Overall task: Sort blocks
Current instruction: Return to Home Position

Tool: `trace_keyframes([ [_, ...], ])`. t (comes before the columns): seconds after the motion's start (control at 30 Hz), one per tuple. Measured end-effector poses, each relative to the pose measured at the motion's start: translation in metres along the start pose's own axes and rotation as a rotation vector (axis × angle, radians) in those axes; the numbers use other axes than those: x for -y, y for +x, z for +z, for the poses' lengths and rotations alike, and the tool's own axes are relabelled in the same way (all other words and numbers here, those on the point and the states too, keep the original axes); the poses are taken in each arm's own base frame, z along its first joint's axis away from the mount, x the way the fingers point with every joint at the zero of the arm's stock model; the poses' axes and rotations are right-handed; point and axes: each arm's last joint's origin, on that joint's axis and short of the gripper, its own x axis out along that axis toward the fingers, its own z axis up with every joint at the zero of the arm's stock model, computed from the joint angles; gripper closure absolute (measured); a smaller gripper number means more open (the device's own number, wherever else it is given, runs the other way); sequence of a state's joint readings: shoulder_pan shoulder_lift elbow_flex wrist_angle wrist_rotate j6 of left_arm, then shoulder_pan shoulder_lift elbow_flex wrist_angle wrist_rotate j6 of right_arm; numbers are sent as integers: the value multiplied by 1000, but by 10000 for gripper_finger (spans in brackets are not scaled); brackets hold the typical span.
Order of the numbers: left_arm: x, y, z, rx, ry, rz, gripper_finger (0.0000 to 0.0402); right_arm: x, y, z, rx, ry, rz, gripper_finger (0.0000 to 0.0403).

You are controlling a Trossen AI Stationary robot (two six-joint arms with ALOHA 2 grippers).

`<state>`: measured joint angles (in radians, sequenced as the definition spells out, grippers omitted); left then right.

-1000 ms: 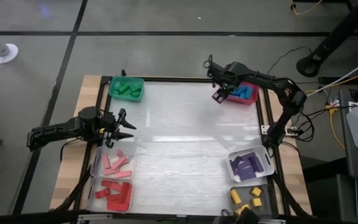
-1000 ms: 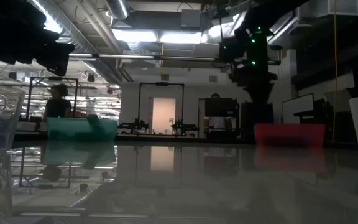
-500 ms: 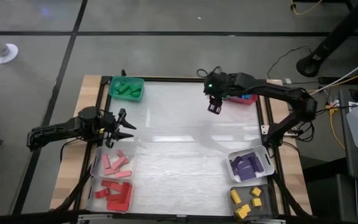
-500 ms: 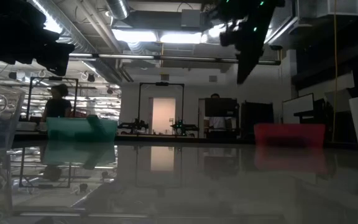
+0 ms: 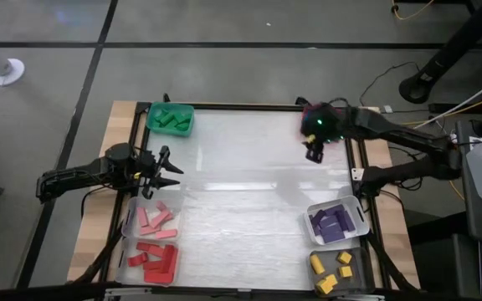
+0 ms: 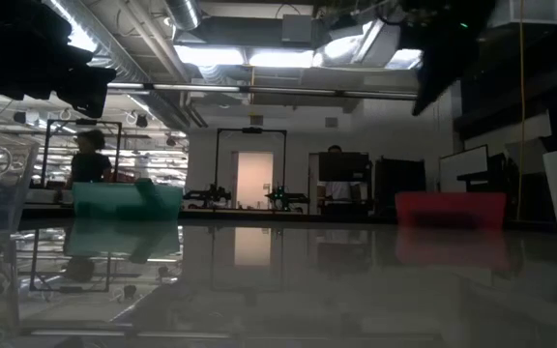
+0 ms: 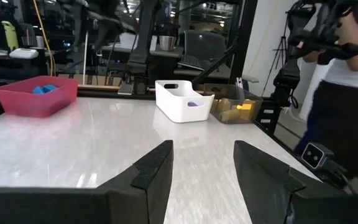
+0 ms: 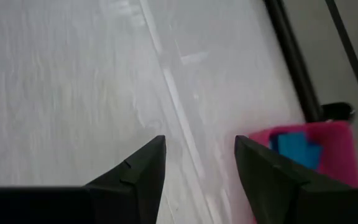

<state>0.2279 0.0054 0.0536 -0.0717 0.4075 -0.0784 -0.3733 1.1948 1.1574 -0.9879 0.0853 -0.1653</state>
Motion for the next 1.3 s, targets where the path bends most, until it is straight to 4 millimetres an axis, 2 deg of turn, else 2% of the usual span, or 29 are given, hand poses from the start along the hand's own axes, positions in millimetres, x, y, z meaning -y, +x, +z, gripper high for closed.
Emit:
trace_keyframes([
  [0.23, 0, 0, 0, 0, 0, 0, 243, -14, 8, -67, 94, 23, 40, 210],
  [0.43, 0, 0, 0, 0, 0, 0, 243, -26, 7, -107, 383, 157, 236, 210],
  [0.5, 0, 0, 0, 0, 0, 0, 243, -29, 4, -114, 497, 232, 284, 210],
  [0.63, 0, 0, 0, 0, 0, 0, 243, -40, 2, -124, 586, 323, 325, 210],
  [0.9, 0, 0, 0, 0, 0, 0, 243, -63, 12, -138, 518, 224, 396, 210],
  [1.0, 0, 0, 0, 0, 0, 0, 243, -72, 22, -143, 515, 183, 437, 210],
  [1.3, 0, 0, 0, 0, 0, 0, 243, -83, 40, -141, 760, 194, 397, 210],
])
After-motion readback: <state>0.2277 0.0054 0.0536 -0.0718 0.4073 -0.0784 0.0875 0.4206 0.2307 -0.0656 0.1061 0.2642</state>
